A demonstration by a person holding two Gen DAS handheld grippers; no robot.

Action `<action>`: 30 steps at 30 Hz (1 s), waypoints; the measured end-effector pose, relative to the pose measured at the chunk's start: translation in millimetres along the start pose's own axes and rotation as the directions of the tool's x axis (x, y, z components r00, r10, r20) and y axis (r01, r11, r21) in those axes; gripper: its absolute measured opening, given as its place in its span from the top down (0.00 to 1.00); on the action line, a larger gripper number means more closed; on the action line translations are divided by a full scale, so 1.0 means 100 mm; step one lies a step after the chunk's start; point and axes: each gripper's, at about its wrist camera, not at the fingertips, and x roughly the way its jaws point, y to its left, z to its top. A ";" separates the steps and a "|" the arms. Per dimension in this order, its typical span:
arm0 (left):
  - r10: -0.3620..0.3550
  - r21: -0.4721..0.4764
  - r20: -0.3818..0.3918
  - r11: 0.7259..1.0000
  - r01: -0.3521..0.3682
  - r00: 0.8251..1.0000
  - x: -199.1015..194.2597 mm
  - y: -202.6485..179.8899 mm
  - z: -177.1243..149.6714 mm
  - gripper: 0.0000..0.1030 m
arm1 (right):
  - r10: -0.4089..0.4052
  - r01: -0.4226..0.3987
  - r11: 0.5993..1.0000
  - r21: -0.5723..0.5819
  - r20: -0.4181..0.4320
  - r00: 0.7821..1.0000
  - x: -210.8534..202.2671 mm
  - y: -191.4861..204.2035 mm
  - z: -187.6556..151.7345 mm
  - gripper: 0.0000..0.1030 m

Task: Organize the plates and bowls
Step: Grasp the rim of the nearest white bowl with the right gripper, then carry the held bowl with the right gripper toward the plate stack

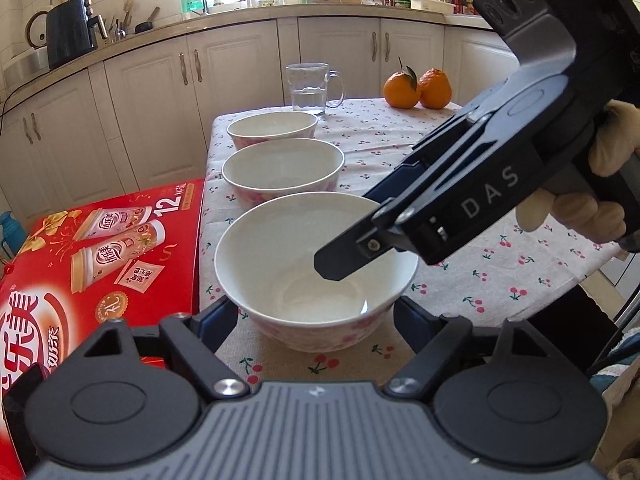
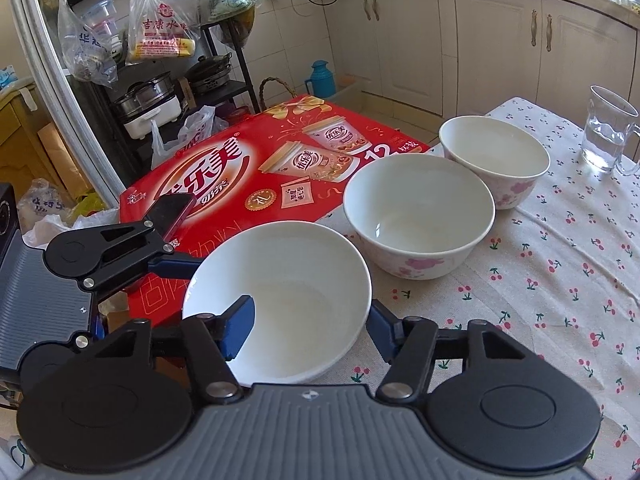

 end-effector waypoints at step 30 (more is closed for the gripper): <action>-0.167 0.124 0.004 0.978 0.165 0.986 0.27 -0.41 0.37 0.18 | -0.107 0.101 0.988 0.114 0.044 0.993 -0.50 -0.37 -0.29 0.35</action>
